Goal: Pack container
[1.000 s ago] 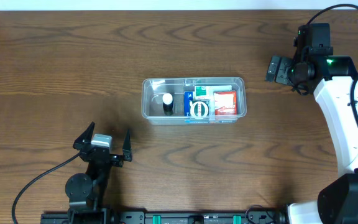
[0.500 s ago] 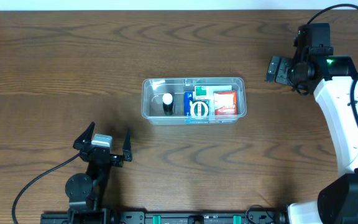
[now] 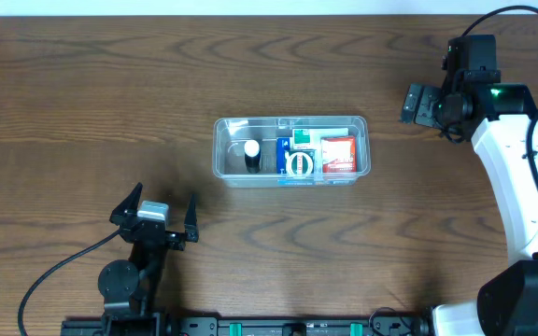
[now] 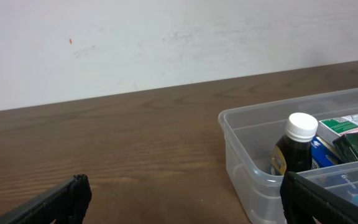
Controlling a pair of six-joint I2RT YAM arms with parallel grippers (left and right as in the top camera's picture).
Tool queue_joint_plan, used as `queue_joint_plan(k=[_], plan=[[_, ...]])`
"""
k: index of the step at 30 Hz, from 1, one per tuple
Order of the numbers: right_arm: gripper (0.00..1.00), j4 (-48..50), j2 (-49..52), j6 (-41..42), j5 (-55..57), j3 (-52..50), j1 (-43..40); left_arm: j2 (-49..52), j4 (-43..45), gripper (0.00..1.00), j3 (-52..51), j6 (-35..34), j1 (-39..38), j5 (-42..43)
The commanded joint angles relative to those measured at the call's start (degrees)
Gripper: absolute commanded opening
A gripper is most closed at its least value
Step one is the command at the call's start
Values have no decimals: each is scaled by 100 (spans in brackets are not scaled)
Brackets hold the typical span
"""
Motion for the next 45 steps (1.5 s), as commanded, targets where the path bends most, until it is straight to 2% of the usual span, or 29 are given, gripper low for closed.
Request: queue_joint_plan(k=[1, 4, 6, 11, 17, 20, 23, 32, 36, 40, 45], plan=[[99, 0, -352, -33, 142, -26, 13, -37, -208, 98, -98, 33, 35, 59], [99, 494, -874, -210, 85, -398, 15, -37, -208, 98, -98, 33, 35, 59], [99, 1088, -1331, -654, -129, -872, 15, -37, -208, 98, -98, 33, 35, 59], [99, 2774, -2806, -1906, -793, -2608, 13, -37, -208, 98, -98, 33, 35, 59], [99, 4518, -4701, -2632, -1086, -4636, 2, -37, -208, 98, -98, 33, 35, 59], [99, 4972, -5582, -2962, -1353, -5377, -33, -37, -208, 98, -98, 33, 35, 59], [99, 5230, -6424, -3233, -1602, -6028, -39, -37, -208, 98, -98, 33, 35, 59], [99, 5746, -8323, -3246, -2229, -7715, -96, -37, -208, 98, -98, 33, 35, 59], [99, 5742, -8616, -3270, -2232, -8035, -98, -37, -208, 98, -98, 33, 35, 59], [99, 5737, -8780, -3670, -2188, -8209, -98, -37, -208, 98, -98, 33, 35, 59], [99, 5023, -9152, -3764, -2170, -8207, -98, -37, -208, 98, -98, 33, 35, 59]])
